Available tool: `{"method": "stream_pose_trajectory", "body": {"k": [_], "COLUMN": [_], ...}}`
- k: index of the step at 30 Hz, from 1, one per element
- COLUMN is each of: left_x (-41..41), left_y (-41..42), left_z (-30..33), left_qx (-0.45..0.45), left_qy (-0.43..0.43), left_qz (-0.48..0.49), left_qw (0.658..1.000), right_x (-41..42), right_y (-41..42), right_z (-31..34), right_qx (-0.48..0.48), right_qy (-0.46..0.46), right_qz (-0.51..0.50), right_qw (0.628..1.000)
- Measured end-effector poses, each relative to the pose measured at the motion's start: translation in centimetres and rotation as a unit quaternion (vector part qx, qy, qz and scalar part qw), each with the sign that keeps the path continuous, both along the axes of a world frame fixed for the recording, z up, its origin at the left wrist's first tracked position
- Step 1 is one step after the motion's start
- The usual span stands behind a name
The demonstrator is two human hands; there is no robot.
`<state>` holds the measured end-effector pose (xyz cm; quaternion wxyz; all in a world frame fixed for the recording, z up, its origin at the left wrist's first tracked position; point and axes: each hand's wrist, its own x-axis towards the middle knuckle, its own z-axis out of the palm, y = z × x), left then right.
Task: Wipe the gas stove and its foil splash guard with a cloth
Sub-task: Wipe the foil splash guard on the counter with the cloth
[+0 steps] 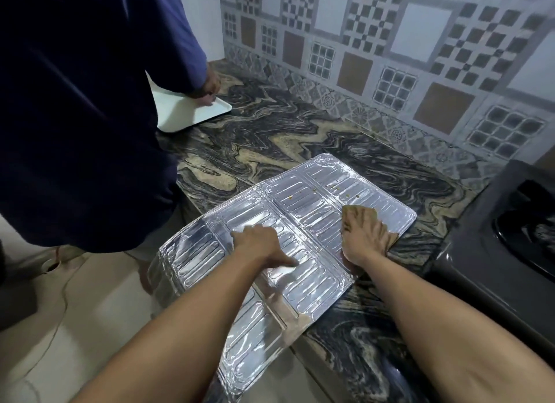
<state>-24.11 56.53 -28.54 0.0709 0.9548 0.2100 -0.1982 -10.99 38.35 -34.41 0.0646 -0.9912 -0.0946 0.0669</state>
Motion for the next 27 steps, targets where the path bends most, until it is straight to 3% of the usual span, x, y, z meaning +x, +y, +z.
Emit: {"method": "stream_pose_trajectory", "body": {"k": [3,10,14,16,18,21,24,27], "left_x": [1.6,3.2,3.5,3.5,3.6,3.5,3.4,3.4], "left_y": [1.2,2.5,2.3,2.3,2.4,2.5,2.6,2.5], "left_z": [-0.6,-2.5,-2.6,-2.5,-2.6,-2.9,-3.0,-3.1], "left_qx": [0.013,-0.015,-0.022,-0.028,-0.031,-0.037,-0.039,-0.047], "left_qy": [-0.061,0.016,0.01,0.003,0.005,0.004,0.009,0.004], "left_qz": [0.018,0.037,0.05,0.057,0.056,0.057,0.06,0.064], "left_qw": [0.998,0.999,0.998,0.998,0.998,0.998,0.997,0.997], "right_x": [0.2,1.2,1.6,0.2,-1.8,-1.2,2.2,5.1], "right_y": [0.0,0.6,2.1,3.5,5.3,6.4,4.9,3.2], "right_z": [-0.2,-1.3,-0.8,-0.1,0.3,-1.0,-1.4,-0.8], "right_qx": [-0.001,0.019,0.102,0.164,0.163,0.093,0.072,0.044], "right_qy": [0.008,-0.033,-0.067,-0.094,-0.063,-0.061,-0.048,-0.043], "right_qz": [0.002,-0.038,-0.083,0.062,0.234,0.31,0.271,0.091], "right_qw": [1.0,0.999,0.989,0.98,0.956,0.944,0.959,0.994]}}
